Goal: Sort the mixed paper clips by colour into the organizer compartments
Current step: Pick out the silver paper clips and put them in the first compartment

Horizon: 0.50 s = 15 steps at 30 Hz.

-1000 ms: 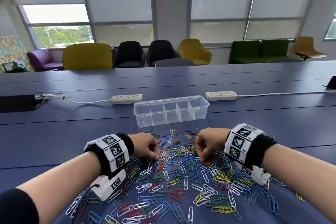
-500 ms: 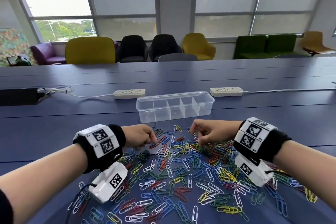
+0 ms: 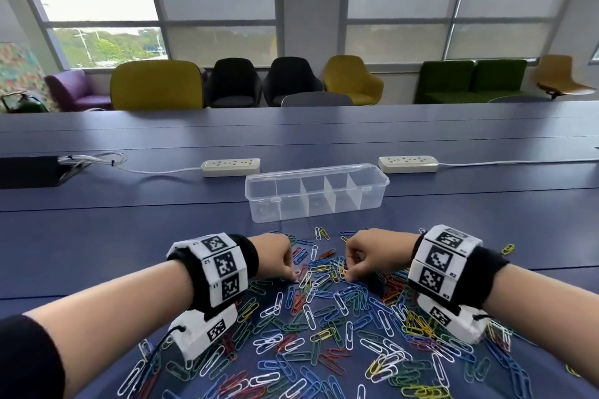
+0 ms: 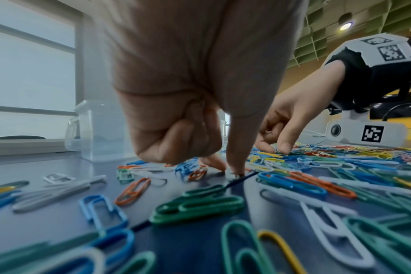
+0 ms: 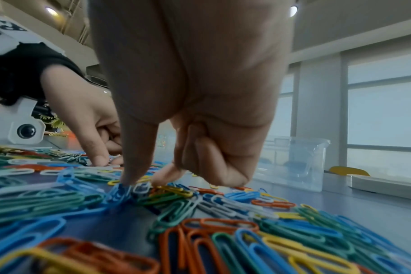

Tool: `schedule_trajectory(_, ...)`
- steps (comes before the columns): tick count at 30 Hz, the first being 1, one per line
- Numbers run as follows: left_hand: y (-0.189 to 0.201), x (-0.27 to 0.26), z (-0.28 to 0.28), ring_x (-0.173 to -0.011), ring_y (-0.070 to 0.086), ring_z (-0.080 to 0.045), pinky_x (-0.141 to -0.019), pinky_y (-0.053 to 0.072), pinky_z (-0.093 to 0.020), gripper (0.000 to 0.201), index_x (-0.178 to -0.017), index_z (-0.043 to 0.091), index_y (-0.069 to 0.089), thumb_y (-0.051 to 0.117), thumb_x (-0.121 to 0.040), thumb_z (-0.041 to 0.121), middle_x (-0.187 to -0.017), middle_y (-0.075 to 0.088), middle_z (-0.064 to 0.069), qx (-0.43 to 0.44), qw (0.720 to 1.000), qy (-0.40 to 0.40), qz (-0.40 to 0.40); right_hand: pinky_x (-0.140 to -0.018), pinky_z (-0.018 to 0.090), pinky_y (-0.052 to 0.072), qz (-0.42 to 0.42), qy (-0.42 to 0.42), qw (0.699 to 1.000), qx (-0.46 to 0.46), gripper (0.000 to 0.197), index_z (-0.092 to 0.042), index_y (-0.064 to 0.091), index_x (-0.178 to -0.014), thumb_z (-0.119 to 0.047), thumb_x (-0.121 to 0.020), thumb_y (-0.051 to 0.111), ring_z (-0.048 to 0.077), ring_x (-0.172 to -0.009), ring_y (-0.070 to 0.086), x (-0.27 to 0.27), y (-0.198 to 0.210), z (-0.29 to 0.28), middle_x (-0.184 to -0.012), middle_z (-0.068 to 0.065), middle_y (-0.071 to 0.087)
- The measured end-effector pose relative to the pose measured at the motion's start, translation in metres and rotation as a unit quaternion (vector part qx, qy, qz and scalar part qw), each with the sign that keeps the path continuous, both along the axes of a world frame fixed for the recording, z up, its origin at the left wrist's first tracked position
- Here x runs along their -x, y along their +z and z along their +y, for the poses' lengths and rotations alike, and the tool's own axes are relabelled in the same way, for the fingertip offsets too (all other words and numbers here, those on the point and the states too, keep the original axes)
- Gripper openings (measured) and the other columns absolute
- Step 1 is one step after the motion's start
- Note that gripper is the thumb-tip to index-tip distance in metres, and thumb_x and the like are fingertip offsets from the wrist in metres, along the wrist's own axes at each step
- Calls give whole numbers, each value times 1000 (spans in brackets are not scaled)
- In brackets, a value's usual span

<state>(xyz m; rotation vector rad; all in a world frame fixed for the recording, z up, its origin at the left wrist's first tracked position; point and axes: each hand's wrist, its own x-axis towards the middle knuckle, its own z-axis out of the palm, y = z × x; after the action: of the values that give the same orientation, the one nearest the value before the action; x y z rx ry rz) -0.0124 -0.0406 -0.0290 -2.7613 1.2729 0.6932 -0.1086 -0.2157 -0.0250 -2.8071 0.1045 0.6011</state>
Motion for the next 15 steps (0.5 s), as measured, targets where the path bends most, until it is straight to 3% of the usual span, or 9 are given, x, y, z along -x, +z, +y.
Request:
schedule_trajectory(3,1,0,-1,-63,46,-10,-64,38,-22,22,-86,9,67,56,-92,27,-73,56,0,-23,999,-3,30,-73,23,37,-14,2,1000,-1,15,-22,56,-80,-31,-85,67,12,-83,52,0,0,1,-92,2,65)
schedule_trajectory(5,5,2,1,-50,36,-11,-51,33,-21,30,-66,15,51,48,-94,27,-59,42,1,-20,998,16,60,-72,22,34,-31,8,999,-5,12,-19,56,-87,-26,-86,66,12,-83,50,3,1,2,-87,-3,61)
schedule_trajectory(7,12,3,3,-42,27,-11,-41,25,-18,33,-62,17,36,38,-95,21,-54,32,0,47,979,94,177,-72,21,31,-51,10,999,-2,16,-19,53,-89,-25,-85,67,14,-82,46,5,2,1,-80,-10,50)
schedule_trajectory(9,22,3,8,-35,16,-7,-37,14,-12,32,-58,19,28,30,-90,14,-49,22,3,150,912,183,334,-72,22,32,-60,11,998,-1,16,-21,53,-89,-25,-84,68,14,-82,46,6,3,2,-83,-8,51)
schedule_trajectory(11,30,1,13,-34,13,-6,-37,11,-8,29,-56,20,27,26,-84,12,-46,17,5,244,830,225,449,-74,21,35,-59,15,998,-5,13,-22,56,-88,-27,-84,67,11,-82,49,6,4,3,-86,-7,55)
schedule_trajectory(13,32,0,17,-34,14,-6,-36,13,-6,27,-55,19,27,24,-81,13,-47,16,4,299,766,239,516,-73,22,35,-55,11,998,-8,12,-22,58,-86,-29,-84,68,10,-80,50,6,3,4,-83,-8,56)
schedule_trajectory(15,29,0,20,-32,16,-6,-34,12,-6,29,-53,18,26,25,-81,15,-45,17,4,316,721,266,556,-72,22,37,-45,8,999,-6,12,-22,59,-80,-29,-83,69,11,-78,51,4,2,3,-82,-8,58)
